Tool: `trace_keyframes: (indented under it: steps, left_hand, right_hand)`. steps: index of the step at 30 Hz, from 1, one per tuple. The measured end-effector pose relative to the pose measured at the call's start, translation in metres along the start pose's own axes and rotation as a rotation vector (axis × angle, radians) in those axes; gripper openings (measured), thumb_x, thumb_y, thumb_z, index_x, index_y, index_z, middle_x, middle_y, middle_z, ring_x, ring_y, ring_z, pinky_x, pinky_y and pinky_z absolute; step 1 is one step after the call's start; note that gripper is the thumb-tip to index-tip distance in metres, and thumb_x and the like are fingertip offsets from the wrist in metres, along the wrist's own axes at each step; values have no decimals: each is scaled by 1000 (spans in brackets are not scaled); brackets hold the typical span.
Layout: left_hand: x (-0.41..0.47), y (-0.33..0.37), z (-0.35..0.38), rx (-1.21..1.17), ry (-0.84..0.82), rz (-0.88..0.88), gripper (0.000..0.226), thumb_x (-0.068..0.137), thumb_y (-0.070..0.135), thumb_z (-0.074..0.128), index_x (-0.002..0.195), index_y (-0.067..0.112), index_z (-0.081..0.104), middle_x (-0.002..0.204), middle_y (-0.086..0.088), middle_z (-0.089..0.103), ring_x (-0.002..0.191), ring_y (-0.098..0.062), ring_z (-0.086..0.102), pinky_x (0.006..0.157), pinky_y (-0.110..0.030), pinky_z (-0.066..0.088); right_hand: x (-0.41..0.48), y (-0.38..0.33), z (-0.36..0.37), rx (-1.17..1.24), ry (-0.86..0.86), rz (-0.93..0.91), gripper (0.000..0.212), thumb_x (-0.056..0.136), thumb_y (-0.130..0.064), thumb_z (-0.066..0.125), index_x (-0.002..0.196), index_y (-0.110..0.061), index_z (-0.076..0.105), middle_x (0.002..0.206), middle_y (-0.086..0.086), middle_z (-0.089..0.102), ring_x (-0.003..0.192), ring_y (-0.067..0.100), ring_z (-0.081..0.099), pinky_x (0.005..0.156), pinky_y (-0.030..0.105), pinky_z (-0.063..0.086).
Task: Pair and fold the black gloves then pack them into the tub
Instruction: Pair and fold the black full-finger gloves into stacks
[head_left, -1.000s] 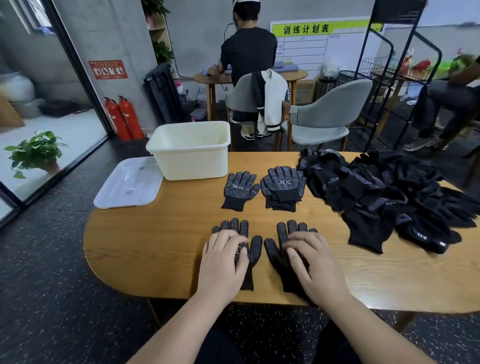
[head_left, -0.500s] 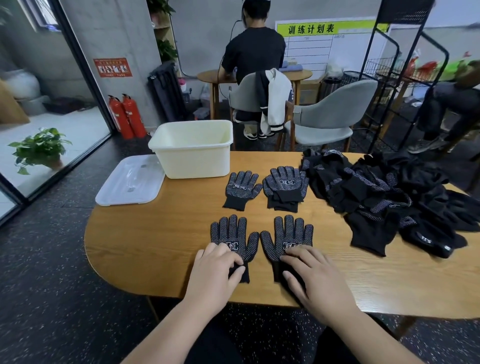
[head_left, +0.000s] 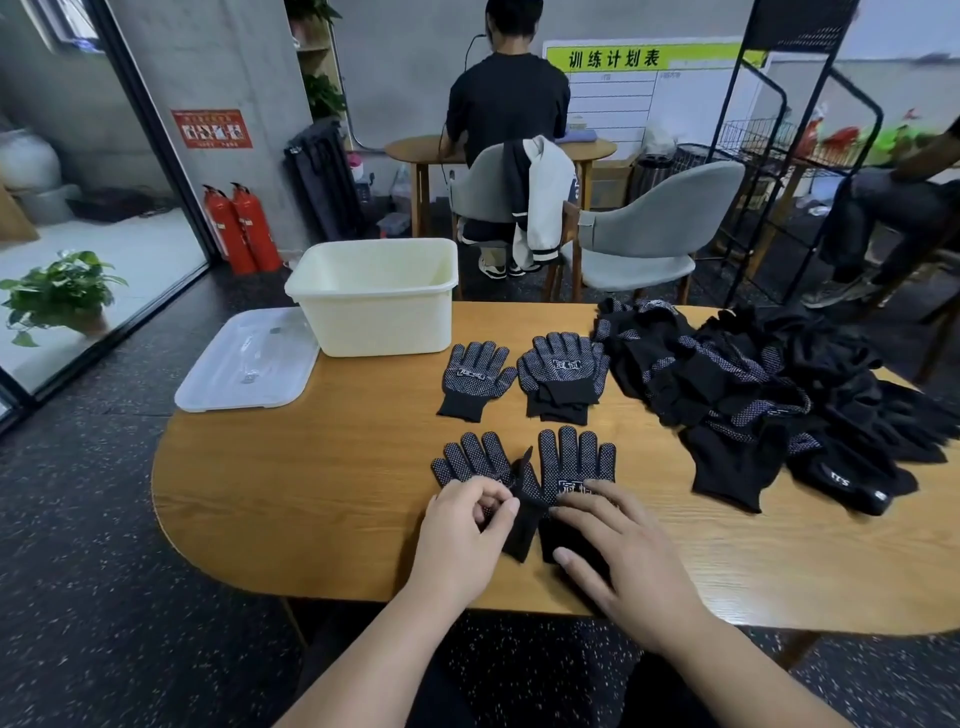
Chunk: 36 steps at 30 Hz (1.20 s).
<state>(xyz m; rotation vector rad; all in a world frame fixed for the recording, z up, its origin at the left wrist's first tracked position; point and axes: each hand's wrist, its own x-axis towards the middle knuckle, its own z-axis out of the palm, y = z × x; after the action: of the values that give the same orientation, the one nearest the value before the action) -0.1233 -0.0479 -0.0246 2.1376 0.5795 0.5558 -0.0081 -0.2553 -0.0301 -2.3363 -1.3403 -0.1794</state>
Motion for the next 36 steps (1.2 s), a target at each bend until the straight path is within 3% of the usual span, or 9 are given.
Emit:
trace_keyframes:
  steps: [6, 9, 12, 16, 19, 22, 27, 31, 36]
  left_hand:
    - [-1, -4, -3, -99, -14, -33, 14, 94, 39, 73, 93, 52, 68, 92, 13, 66, 93, -11, 60, 87, -39, 54]
    - [-1, -2, -4, -107, -25, -30, 12, 93, 40, 74, 93, 51, 69, 93, 15, 67, 94, -10, 61, 88, -40, 54]
    - [-2, 1, -5, -114, -23, -29, 11, 93, 38, 75, 92, 48, 71, 95, 14, 66, 95, -8, 61, 89, -38, 53]
    - [-2, 3, -6, -13, -9, 59, 15, 94, 34, 76, 103, 45, 70, 107, 24, 59, 107, -4, 56, 93, -27, 49]
    - [-2, 1, -2, 121, 17, 167, 27, 95, 40, 72, 120, 39, 64, 122, 29, 50, 126, -5, 44, 107, -29, 41]
    - [-2, 2, 2, 273, -2, 198, 41, 95, 51, 64, 132, 37, 56, 131, 24, 42, 131, -6, 36, 110, -31, 38]
    - [-3, 10, 5, 449, -145, 252, 68, 95, 70, 48, 153, 34, 43, 155, 26, 32, 150, -4, 17, 122, -31, 26]
    - [0, 9, 5, 542, -224, 242, 79, 94, 80, 37, 160, 35, 37, 165, 26, 25, 156, -6, 7, 129, -36, 18]
    - [0, 6, 8, 590, -225, 257, 80, 95, 82, 32, 159, 35, 42, 166, 24, 26, 156, -9, 9, 129, -38, 17]
  right_hand:
    - [11, -18, 7, 21, 59, 4, 45, 103, -67, 49, 124, -33, 70, 132, -24, 60, 138, 10, 44, 114, 38, 38]
    - [23, -30, 8, 142, 133, 93, 32, 96, -66, 61, 106, -37, 73, 113, -30, 63, 121, 6, 50, 104, 37, 44]
    - [33, -37, 4, 261, 177, 200, 16, 89, -52, 75, 97, -38, 70, 98, -31, 61, 109, 0, 51, 93, 37, 49]
    - [46, -45, -31, 331, 182, 295, 14, 92, -44, 75, 104, -41, 68, 103, -22, 65, 95, -5, 60, 83, 27, 51]
    - [60, -48, -80, 354, 178, 291, 12, 93, -36, 77, 101, -40, 69, 92, -23, 71, 88, -3, 66, 81, 23, 55]
    - [73, -51, -133, 421, 95, 233, 12, 93, -28, 79, 98, -38, 72, 91, -28, 71, 89, -3, 67, 78, 16, 54]
    - [101, -37, -173, 323, 16, 203, 13, 94, -29, 78, 94, -40, 72, 87, -21, 74, 82, -2, 66, 77, 27, 54]
    - [114, -20, -177, 261, 122, 200, 16, 95, -27, 77, 96, -42, 70, 91, -24, 72, 85, -6, 64, 80, 27, 54]
    - [96, -24, -159, 240, 256, 104, 18, 91, -22, 80, 104, -34, 76, 94, -26, 70, 85, -1, 66, 78, 21, 52]
